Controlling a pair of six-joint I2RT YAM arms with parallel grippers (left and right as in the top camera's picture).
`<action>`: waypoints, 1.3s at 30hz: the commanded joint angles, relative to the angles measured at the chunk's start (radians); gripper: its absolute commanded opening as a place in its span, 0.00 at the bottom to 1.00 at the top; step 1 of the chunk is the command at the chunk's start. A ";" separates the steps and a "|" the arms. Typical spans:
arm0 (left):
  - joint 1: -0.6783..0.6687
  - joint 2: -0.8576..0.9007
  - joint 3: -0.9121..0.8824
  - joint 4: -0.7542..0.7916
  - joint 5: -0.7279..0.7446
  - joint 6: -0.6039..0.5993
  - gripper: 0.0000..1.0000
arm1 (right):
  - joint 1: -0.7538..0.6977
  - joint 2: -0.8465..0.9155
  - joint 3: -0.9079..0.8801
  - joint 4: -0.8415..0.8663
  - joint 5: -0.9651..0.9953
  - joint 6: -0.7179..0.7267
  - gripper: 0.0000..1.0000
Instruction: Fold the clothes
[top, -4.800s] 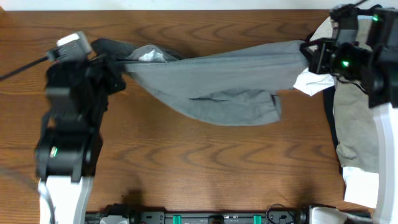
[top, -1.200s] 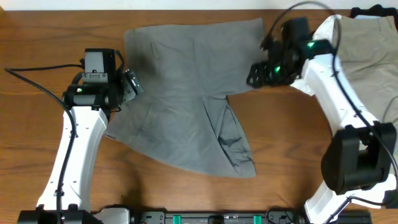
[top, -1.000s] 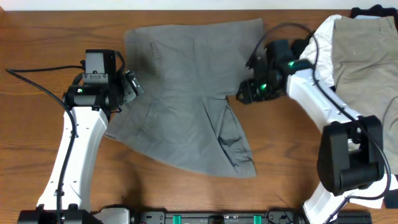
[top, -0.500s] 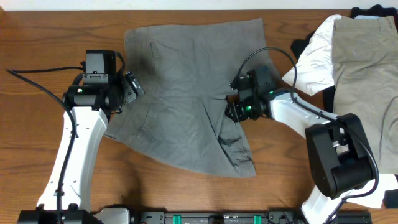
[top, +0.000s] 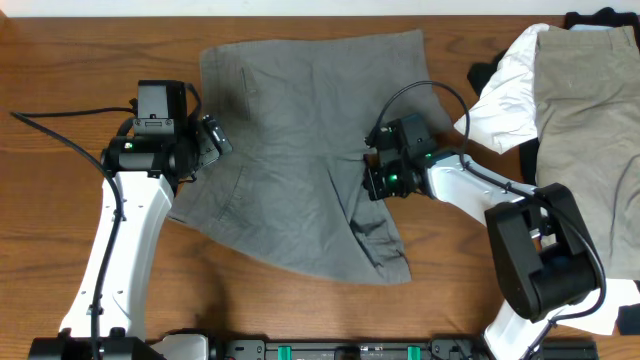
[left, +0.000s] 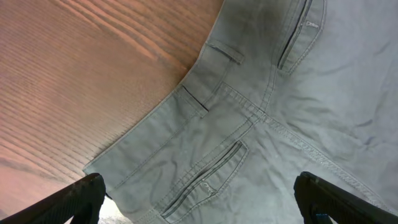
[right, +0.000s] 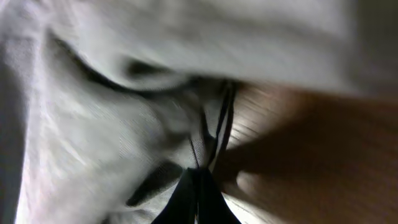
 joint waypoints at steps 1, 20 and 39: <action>-0.002 0.006 -0.006 -0.003 -0.005 -0.002 0.99 | -0.059 -0.053 -0.003 -0.039 0.031 0.012 0.01; -0.001 0.006 -0.006 0.000 -0.005 0.021 0.99 | -0.214 -0.291 -0.002 -0.305 0.169 0.029 0.01; -0.002 0.311 -0.010 0.001 0.427 0.292 0.34 | -0.213 -0.291 -0.002 -0.309 0.169 0.029 0.01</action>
